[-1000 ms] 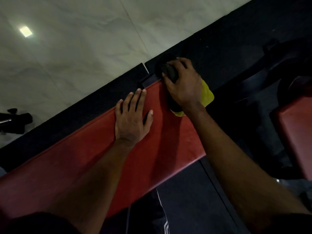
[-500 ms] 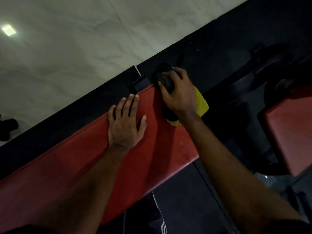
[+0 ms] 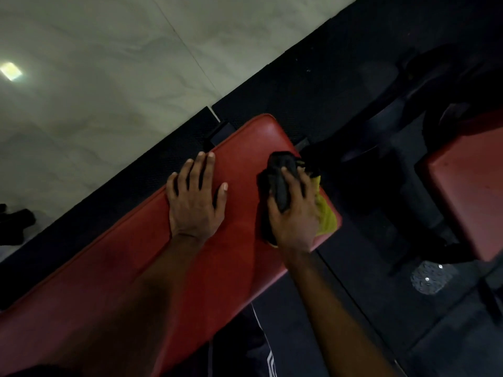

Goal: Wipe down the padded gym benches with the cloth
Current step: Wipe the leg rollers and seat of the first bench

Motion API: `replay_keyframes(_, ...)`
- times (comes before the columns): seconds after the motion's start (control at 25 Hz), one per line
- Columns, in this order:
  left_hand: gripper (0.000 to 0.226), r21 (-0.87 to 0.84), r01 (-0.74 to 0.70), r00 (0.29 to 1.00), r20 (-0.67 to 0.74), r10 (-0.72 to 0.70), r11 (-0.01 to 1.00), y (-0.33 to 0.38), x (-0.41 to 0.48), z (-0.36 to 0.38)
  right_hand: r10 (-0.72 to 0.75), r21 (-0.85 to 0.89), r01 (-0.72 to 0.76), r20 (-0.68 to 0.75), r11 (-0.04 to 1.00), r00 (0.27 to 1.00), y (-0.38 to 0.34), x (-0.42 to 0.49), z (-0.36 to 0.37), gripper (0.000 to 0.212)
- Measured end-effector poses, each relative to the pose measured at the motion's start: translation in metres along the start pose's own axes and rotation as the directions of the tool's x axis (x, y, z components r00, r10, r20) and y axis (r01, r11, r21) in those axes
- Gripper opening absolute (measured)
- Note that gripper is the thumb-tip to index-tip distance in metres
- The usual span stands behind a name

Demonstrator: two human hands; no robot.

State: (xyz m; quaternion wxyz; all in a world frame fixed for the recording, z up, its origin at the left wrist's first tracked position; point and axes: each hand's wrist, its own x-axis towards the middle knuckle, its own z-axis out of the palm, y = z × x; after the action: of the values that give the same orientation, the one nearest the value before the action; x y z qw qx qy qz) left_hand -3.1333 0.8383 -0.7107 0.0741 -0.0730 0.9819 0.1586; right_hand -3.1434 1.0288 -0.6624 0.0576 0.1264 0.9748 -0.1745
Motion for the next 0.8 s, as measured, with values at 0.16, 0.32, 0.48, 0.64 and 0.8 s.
replay_keyframes(0.16, 0.061, 0.002, -0.023, 0.999, -0.036, 0.023, 1.0, 0.0, -0.001, 0.0, -0.03, 0.036, 0.027, 0.079, 0.999, 0.996, -0.001, -0.002, -0.001, 0.053)
replay_keyframes(0.32, 0.062, 0.0, -0.009, 0.999, -0.035, 0.009, 1.0, 0.001, 0.0, 0.003, 0.02, 0.065, -0.021, 0.018, 0.998, 1.0, 0.001, 0.019, 0.003, 0.051)
replay_keyframes(0.48, 0.065, 0.031, -0.021, 0.999, -0.032, 0.022, 0.999, 0.002, 0.0, 0.001, 0.089, 0.098, -0.094, 0.053, 0.991, 0.995, 0.001, -0.068, 0.012, 0.06)
replay_keyframes(0.64, 0.066, 0.031, -0.021, 0.999, -0.029, 0.022, 0.999, 0.002, 0.001, 0.0, 0.116, 0.128, -0.123, 0.059, 0.984, 0.991, 0.021, -0.153, 0.02, 0.065)
replay_keyframes(0.8, 0.066, 0.065, -0.041, 0.998, -0.053, 0.044, 0.997, 0.001, 0.001, 0.002, 0.301, 0.162, -0.288, -0.06, 0.944, 0.952, 0.02, -0.113, 0.015, 0.054)
